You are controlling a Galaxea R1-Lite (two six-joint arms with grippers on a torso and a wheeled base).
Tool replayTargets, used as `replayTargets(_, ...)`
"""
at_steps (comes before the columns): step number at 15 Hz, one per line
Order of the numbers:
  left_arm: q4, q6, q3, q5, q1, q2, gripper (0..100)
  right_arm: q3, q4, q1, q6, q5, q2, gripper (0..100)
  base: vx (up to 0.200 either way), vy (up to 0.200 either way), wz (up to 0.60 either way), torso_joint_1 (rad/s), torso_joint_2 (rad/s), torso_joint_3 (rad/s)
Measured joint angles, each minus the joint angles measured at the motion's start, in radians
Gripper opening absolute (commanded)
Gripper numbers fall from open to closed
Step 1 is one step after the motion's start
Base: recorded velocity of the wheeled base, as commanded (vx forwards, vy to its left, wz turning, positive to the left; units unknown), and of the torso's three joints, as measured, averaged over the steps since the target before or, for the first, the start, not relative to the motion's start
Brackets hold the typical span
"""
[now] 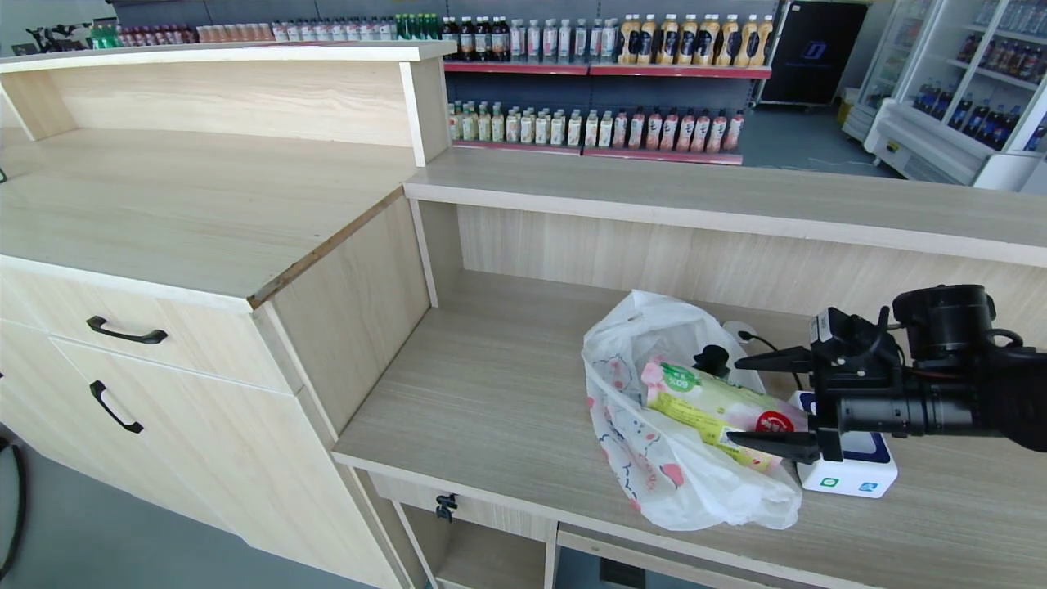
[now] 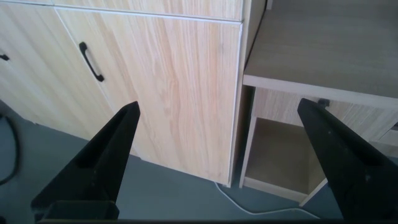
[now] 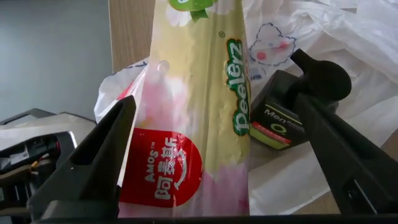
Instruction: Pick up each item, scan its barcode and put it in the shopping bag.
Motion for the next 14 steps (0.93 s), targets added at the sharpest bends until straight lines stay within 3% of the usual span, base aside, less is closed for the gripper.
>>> replayTargets(8,0.0,0.0,0.0,0.0,0.0,0.0,100,-0.092,-0.003,-0.001,0.142,-0.001,-0.22,100,0.0,0.0,0.0,0.0,0.0,0.0)
replayTargets(10,0.0,0.0,0.0,0.0,-0.001,0.0,100,-0.092,-0.057,-0.032,0.156,-0.008,-0.305,100,0.0,0.0,0.0,0.0,0.0,0.0)
replayTargets(12,0.0,0.0,0.0,0.0,0.0,0.0,100,-0.1,-0.102,-0.056,0.165,-0.068,-0.359,100,0.0,0.0,-0.6,0.0,0.0,0.005)
replayTargets(14,0.0,0.0,0.0,0.0,-0.001,0.0,100,-0.154,-0.111,-0.057,0.206,-0.198,-0.385,100,0.0,0.0,-0.6,0.002,0.0,0.002)
